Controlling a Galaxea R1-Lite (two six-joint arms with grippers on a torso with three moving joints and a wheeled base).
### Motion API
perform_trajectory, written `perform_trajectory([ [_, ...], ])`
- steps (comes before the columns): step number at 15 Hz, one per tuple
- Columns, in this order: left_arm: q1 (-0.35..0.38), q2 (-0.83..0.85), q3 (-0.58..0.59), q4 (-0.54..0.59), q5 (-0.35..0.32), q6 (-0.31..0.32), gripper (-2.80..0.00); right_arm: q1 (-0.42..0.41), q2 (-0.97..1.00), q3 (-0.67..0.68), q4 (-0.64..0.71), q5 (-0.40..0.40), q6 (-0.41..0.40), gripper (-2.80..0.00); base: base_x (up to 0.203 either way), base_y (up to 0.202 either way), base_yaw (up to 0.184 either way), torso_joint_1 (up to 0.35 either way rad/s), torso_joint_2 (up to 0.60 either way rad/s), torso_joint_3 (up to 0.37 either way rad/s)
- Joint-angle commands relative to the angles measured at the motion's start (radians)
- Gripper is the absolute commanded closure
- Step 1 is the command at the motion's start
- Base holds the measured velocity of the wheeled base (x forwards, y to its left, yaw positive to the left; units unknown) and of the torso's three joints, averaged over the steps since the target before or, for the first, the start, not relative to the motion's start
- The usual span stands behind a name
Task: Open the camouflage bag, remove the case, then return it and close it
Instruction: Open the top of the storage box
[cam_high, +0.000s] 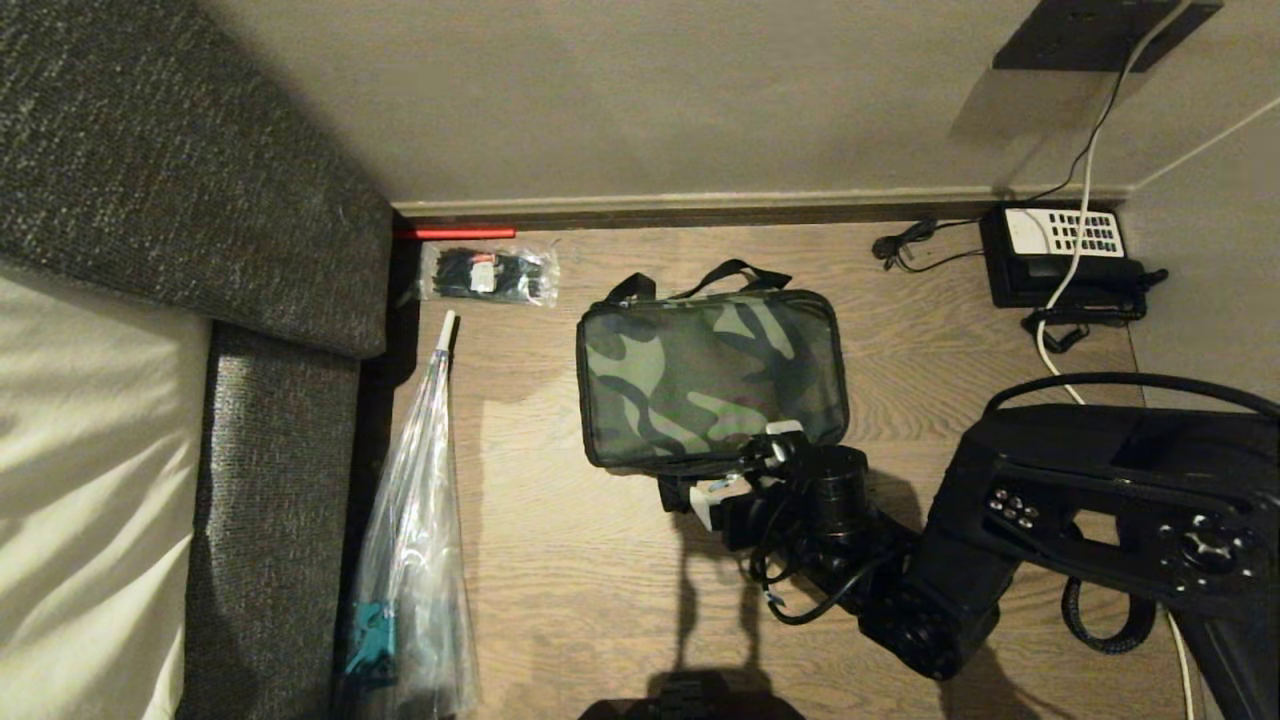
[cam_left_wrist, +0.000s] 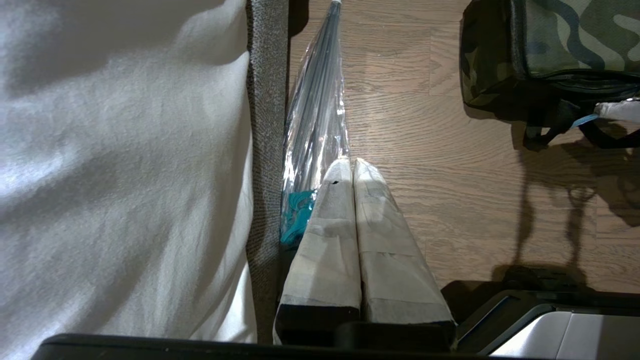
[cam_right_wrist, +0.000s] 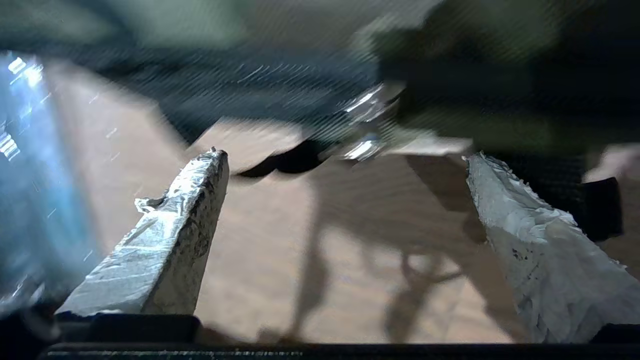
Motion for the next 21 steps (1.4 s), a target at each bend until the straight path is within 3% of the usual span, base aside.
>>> perform_trajectory([
  [1,0.001,-0.002,0.000,0.000,0.000,0.000,0.00,-0.022,0.016,-0.013,-0.009,-0.005,-0.002,-2.80,0.000,0.000,0.000,0.000,0.00,0.000],
  [10,0.001,-0.002,0.001,-0.001,0.000,0.000,0.00,-0.036,0.050,-0.056,-0.065,-0.046,-0.005,-2.80,0.000,0.000,0.000,0.000,0.00,0.000],
  [11,0.001,-0.002,0.000,0.000,0.000,0.000,0.00,-0.036,0.054,-0.057,-0.066,-0.047,-0.005,-1.57,0.000,0.000,0.000,0.000,0.00,0.000],
  [12,0.001,-0.002,0.000,0.000,0.000,0.000,0.00,-0.036,0.055,-0.062,-0.066,-0.049,-0.005,0.00,0.000,0.000,0.000,0.000,0.00,0.000],
  [21,0.001,-0.002,0.000,-0.002,0.000,0.000,0.00,-0.036,0.055,-0.035,-0.146,-0.047,-0.031,0.00,0.000,0.000,0.000,0.000,0.00,0.000],
])
